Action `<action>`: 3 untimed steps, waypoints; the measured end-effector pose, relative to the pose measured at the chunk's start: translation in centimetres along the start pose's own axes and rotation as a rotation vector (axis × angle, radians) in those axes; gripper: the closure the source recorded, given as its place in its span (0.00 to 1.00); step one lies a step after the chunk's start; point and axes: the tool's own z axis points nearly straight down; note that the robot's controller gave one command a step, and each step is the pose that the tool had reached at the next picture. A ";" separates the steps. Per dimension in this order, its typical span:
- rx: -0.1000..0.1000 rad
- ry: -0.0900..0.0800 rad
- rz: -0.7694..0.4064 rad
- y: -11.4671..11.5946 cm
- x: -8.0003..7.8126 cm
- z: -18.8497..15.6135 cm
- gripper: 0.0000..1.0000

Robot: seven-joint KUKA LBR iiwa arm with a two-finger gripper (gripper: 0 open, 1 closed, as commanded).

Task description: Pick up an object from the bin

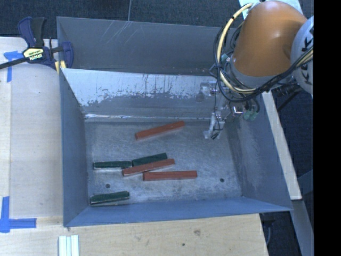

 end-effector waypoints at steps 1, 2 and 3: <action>0.000 0.009 0.067 3.8 1.2 12.7 0.00; 0.000 0.002 0.069 8.7 3.5 17.0 0.00; -0.003 -0.003 0.071 8.6 3.2 16.5 1.00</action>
Offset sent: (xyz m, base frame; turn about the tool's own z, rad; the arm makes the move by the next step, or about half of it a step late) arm -0.0096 0.0371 -0.1218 0.0695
